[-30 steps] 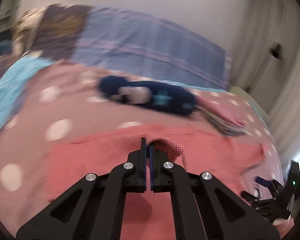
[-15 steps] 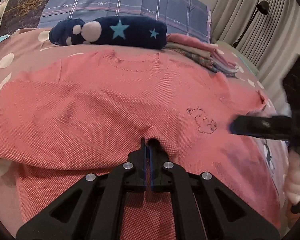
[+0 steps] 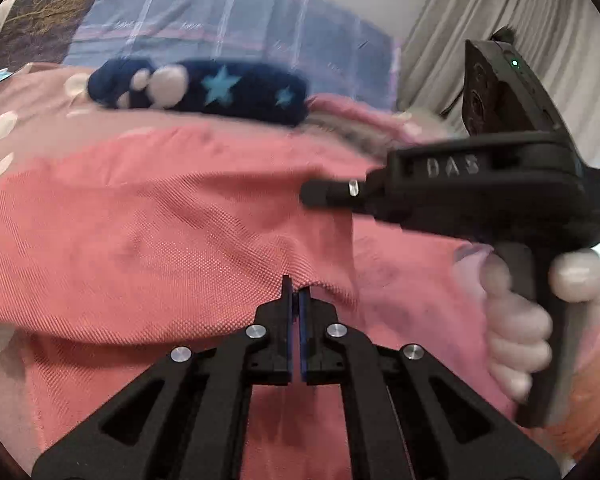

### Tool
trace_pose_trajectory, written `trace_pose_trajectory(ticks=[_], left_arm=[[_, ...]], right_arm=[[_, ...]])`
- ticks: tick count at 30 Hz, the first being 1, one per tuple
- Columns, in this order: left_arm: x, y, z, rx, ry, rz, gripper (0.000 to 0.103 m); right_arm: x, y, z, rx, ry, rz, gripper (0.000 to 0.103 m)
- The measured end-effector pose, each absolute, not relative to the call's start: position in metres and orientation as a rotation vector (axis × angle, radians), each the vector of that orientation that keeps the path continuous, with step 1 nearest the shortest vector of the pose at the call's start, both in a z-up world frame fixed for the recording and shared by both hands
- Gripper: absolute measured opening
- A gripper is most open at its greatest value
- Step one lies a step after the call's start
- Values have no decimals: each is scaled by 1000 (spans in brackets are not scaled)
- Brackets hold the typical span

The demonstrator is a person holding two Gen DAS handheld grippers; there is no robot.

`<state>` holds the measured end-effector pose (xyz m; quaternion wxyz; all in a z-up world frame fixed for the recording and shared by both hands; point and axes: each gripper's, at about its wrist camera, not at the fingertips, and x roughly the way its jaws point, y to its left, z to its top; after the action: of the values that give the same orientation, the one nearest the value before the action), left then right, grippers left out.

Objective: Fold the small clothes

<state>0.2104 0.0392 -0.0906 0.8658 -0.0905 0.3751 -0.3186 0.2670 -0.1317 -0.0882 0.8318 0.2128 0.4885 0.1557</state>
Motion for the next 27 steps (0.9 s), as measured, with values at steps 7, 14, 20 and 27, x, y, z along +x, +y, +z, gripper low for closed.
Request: trace_pose_trajectory(ticks=[7, 14, 20, 27], left_arm=[[192, 46, -66, -146, 693, -583, 44], [210, 127, -71, -112, 702, -245, 51], [231, 154, -99, -99, 811, -257, 51], [235, 143, -110, -5, 829, -174, 43]], right_arm=[[266, -179, -29, 237, 792, 102, 6], [269, -230, -80, 313, 947, 6, 39], [250, -231, -88, 249, 972, 32, 55], [252, -230, -108, 264, 1000, 18, 58]])
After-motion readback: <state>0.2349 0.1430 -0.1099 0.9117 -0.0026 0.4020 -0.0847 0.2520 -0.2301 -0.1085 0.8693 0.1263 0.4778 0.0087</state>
